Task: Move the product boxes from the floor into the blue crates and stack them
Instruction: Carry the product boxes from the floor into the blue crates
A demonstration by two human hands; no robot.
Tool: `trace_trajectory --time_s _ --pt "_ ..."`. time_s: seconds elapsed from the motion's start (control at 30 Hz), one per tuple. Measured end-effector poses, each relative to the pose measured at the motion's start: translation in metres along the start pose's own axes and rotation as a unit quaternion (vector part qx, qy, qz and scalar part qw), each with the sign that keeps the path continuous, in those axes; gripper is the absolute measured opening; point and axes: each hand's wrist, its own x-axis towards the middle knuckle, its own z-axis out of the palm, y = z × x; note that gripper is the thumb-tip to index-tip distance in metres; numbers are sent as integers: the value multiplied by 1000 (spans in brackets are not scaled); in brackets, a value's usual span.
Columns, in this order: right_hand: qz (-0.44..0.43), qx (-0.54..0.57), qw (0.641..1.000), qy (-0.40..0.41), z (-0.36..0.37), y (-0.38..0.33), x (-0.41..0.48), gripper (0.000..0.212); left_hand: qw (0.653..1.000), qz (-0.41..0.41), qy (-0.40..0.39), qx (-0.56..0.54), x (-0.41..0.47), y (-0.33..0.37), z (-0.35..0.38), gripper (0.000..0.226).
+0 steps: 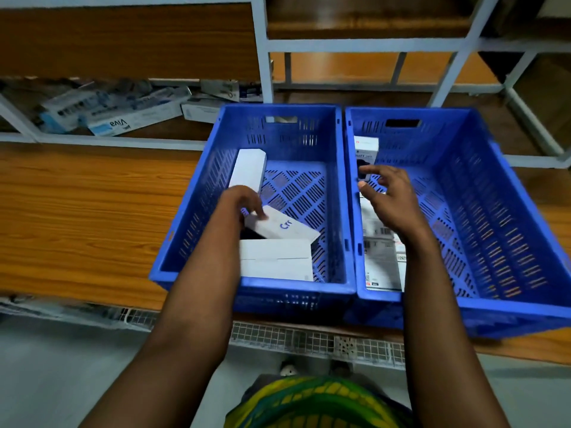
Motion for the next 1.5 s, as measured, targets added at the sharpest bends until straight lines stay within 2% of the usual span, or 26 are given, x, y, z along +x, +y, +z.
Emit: trace_trajectory --time_s 0.03,0.1,0.17,0.23,0.3,0.43,0.57,0.73,0.87,1.07,1.2,1.33,1.5 --pt "0 5 1000 3 1 0 -3 32 997 -4 -15 79 5 -4 3 40" --pt "-4 11 1000 13 2 1 -8 30 988 3 -25 149 21 -7 2 65" --pt "-7 9 1000 20 0 2 -16 28 987 15 36 157 45 -3 -1 81" --pt "-13 0 999 30 -4 4 -25 29 981 61 123 139 31 9 2 84" --pt "-13 -1 999 37 -8 6 -33 30 975 112 172 83 -2 23 11 85" --pt "5 10 999 40 -20 7 -44 26 968 155 187 -70 -50 22 39 59" --pt "-7 26 999 45 -30 5 -49 23 943 199 174 -201 -93 3 79 40" --pt "-71 67 994 55 -28 -15 -73 15 903 242 162 -315 -150 -18 119 23" --pt "-155 115 981 36 -11 -26 -119 16 867 262 216 -366 -188 -51 152 5" --pt "-212 173 957 -98 46 -62 -199 15 802 240 348 -422 -260 -160 189 5" --pt "-253 183 926 -214 96 -103 -267 17 728 189 496 -434 -327 -264 199 8" --pt "-321 188 873 -316 143 -146 -364 17 657 132 603 -433 -397 -382 232 8" --pt "-365 190 802 -432 203 -199 -513 18 567 47 658 -494 -475 -528 304 12"
